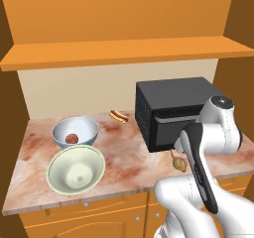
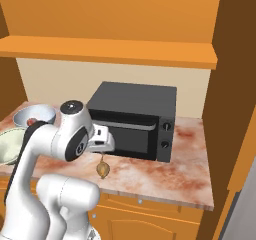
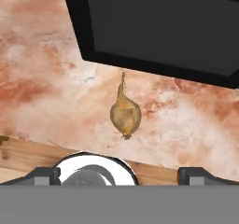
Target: Pick both bowls and place them on the counter. Then place the peach in one bowl and place the onion in the other bowl.
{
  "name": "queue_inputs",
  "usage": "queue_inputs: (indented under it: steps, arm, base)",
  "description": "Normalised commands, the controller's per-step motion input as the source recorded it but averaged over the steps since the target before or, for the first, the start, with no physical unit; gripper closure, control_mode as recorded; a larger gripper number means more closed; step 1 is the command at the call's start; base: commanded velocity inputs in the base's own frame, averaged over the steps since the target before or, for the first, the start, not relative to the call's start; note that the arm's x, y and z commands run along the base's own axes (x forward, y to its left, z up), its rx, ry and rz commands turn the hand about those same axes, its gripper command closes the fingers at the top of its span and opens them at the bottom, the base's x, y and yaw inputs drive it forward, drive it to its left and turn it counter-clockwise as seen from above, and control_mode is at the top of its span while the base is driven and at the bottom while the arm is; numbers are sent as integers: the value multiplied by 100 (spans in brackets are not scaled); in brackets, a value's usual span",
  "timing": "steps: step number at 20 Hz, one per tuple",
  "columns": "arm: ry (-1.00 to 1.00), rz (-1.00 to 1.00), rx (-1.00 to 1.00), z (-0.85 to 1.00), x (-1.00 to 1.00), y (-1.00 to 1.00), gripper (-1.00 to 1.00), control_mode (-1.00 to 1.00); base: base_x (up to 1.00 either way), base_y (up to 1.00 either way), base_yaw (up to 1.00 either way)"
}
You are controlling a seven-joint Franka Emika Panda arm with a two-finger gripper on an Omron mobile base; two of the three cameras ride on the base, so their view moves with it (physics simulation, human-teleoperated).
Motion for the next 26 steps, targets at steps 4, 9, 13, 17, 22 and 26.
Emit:
queue_inputs:
  steps: [4,9,13,17,22,26]
  arm:
    - [0,0,0,-57,33,0,-100,-100]
    - [2,0,0,-59,25,0,-100,-100]
    - [4,-4,0,-55,22,-2,-100,-100]
    - [5,-6,0,-46,22,-3,-100,-100]
    - [10,-8,0,-42,16,-5,-100,-100]
    - [13,-8,1,-35,0,2,-100,-100]
  base:
    - [0,0,0]
    - [0,0,0]
    - [0,0,0]
    - [0,0,0]
    - [0,0,0]
    - [0,0,0]
